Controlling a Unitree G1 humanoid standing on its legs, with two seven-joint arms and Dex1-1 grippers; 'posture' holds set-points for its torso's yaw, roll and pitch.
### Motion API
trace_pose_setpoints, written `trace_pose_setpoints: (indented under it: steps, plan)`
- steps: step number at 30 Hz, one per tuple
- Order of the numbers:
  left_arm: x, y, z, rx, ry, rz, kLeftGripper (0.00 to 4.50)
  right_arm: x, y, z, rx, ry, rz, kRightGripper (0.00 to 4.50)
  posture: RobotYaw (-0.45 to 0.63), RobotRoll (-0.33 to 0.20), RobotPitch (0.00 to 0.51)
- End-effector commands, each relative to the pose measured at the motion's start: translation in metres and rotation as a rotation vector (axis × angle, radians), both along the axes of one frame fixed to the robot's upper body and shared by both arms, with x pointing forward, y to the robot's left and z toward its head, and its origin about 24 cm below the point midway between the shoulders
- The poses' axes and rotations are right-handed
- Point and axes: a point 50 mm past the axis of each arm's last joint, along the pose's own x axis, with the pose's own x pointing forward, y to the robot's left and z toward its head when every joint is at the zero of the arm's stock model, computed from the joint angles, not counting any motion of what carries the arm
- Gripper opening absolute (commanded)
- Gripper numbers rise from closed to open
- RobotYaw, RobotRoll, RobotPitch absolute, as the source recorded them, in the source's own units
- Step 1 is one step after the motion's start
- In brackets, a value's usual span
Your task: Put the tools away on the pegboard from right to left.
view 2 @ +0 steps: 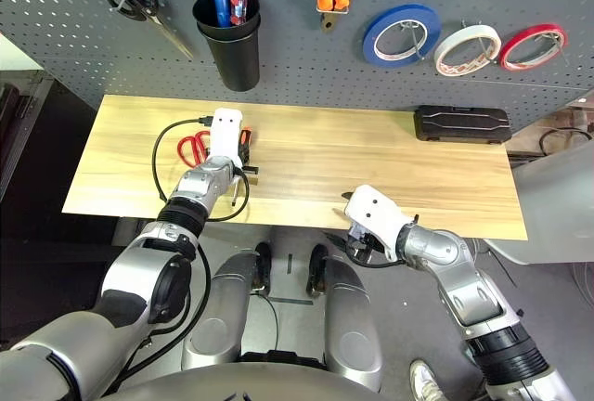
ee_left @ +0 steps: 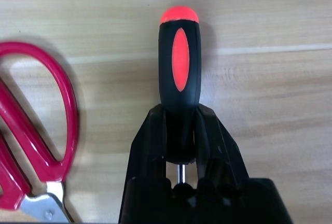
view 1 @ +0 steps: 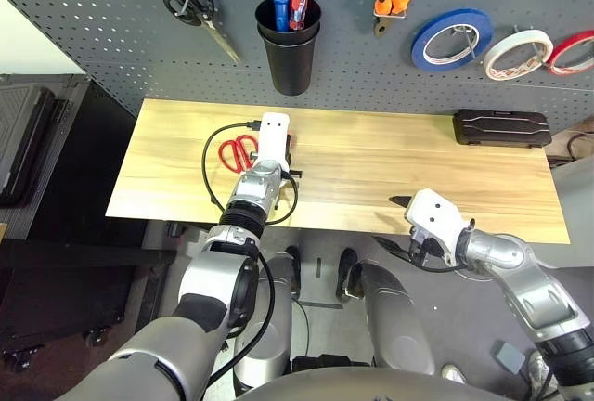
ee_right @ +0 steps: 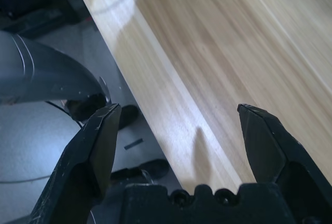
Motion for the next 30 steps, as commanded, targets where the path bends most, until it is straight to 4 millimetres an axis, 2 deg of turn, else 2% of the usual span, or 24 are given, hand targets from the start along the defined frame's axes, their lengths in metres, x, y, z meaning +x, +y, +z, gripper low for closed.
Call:
trace_pose_setpoints:
  steps: [1,8,19,22,26,30]
  plan:
    - [-0.014,-0.006,0.0,-0.052,0.025,-0.021,0.6,0.001,-0.003,-0.004,0.025,0.018,-0.009,4.5,0.09,0.0,0.322]
    - [-0.04,0.003,0.031,-0.15,-0.04,0.007,0.6,0.015,-0.001,-0.001,0.113,-0.003,-0.014,4.5,0.16,0.0,0.301]
    - [-0.077,0.028,0.065,-0.252,-0.186,0.065,0.6,0.037,-0.006,0.005,0.284,-0.097,-0.015,4.5,0.25,0.0,0.253]
    - [-0.086,0.039,0.075,-0.26,-0.268,0.084,0.6,0.042,-0.007,0.007,0.318,-0.136,-0.011,4.5,0.28,0.0,0.236]
    - [-0.093,0.057,0.094,-0.251,-0.481,0.111,0.6,0.047,-0.006,0.01,0.372,-0.183,-0.001,4.5,0.3,0.0,0.224]
    - [-0.098,0.067,0.117,-0.269,-0.675,0.125,0.6,0.049,-0.006,0.014,0.421,-0.209,0.007,4.5,0.32,0.0,0.212]
